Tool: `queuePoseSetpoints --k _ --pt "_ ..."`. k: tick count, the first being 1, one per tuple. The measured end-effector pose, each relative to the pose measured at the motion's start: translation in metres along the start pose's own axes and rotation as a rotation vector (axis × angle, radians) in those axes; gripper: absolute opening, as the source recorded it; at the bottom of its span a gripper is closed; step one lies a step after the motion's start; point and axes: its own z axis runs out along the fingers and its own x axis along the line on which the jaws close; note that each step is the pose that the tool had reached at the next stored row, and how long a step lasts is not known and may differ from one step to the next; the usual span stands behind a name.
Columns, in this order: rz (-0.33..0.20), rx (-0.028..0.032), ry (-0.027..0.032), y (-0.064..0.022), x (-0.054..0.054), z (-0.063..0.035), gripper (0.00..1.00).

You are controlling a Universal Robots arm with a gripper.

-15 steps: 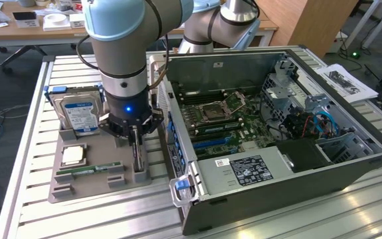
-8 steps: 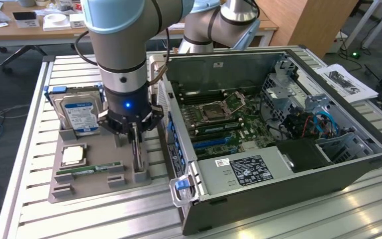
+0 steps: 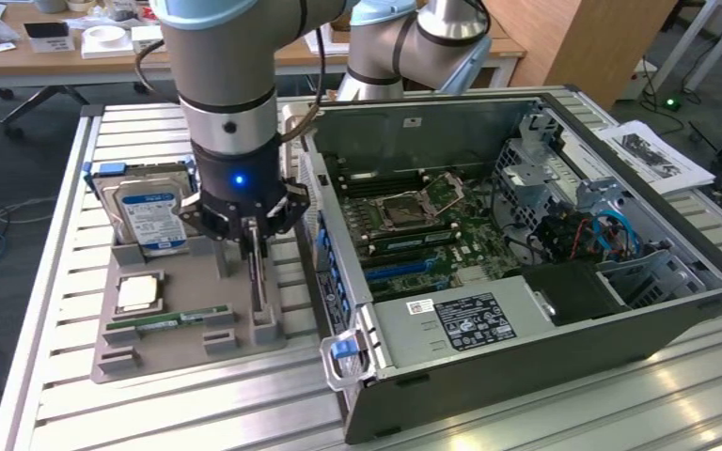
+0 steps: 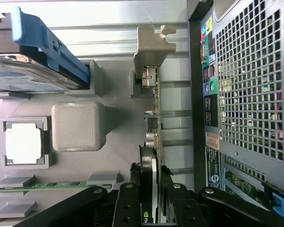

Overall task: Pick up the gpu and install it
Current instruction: 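Pick up the gpu and move the gpu toward the slot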

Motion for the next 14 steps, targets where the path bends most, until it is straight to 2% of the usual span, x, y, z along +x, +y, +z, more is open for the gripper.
queuePoseSetpoints --k 14 --pt "-0.001 -0.0001 0.0 0.0028 -0.001 -0.0492 0.27"
